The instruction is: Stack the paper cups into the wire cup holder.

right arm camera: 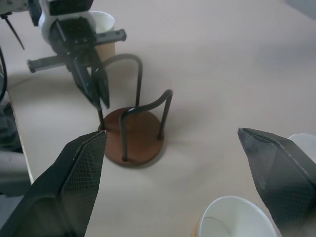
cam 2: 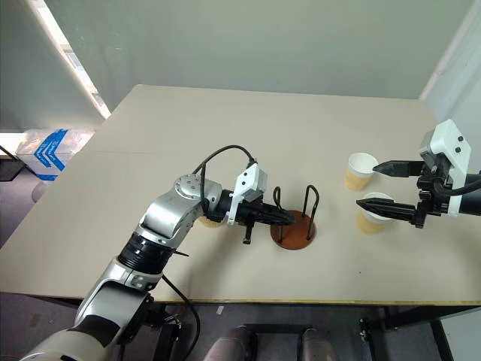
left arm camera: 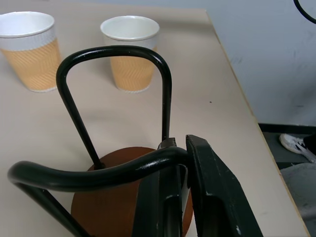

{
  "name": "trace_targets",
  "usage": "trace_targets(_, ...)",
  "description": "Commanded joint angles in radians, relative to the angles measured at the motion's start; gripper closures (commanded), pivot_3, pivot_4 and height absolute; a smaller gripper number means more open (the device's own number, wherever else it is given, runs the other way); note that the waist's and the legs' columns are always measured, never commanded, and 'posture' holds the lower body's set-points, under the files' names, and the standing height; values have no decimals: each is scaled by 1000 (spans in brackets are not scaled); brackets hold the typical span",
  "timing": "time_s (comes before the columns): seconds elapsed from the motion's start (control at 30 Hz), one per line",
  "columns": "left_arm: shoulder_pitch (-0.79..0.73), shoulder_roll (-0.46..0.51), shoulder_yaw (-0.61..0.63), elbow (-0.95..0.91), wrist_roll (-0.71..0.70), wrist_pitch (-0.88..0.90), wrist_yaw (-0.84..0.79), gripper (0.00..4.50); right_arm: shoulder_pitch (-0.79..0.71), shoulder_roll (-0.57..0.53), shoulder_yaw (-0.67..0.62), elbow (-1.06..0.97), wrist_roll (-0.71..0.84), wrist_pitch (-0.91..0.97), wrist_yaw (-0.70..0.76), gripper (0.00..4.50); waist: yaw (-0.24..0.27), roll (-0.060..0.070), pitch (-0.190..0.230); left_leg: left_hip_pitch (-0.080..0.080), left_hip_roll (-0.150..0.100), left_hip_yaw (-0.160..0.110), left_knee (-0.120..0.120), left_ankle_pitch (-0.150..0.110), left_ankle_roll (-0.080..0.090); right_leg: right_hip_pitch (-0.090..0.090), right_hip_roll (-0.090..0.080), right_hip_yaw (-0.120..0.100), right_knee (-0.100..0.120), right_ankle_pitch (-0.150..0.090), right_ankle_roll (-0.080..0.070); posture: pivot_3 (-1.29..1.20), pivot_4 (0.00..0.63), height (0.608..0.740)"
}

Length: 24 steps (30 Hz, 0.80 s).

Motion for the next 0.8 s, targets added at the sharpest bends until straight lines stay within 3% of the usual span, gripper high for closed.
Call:
trace_targets(0.03, 32, 24, -46, -35, 25, -13, -7, 4176, -26, 1, 5, -4, -3, -36, -9, 0, -1, 0, 0, 0, 0, 0, 0, 0, 0, 0, 0, 0, 0, 0, 0, 0, 150, 740)
trace_targets(0.13, 25, 49, -37, -52, 29, -13, -4, 3366, -52, 3, 38, 25, -19, -60, -6, 0, -4, 1, 0, 2, 0, 0, 0, 0, 0, 1, 0, 1, 0, 0, -1, 0, 150, 740)
trace_targets(0.43, -31, 95, 47, -71, 3, 16, 34, 179, -121, 7, 123, 87, -56, -98, 2, 0, -4, 2, 0, -1, 0, 0, -1, 0, 0, -1, 0, 0, -1, 0, 0, 0, 150, 740)
trace_targets(0.57, -54, 110, 132, -134, -76, 95, 50, 39, -136, 1, 160, 106, -85, -123, 24, 0, -3, 1, 0, -2, 0, 0, -1, 0, 0, -2, 0, 0, -1, 0, 0, 0, 150, 740)
trace_targets(0.8, 7, 259, 257, -280, -196, 197, 38, 39, -163, -9, 208, 134, -115, -141, 70, 0, -8, 2, 0, -2, 0, 0, -2, 2, -3, -3, 0, 0, -1, -3, -1, 0, 150, 740)
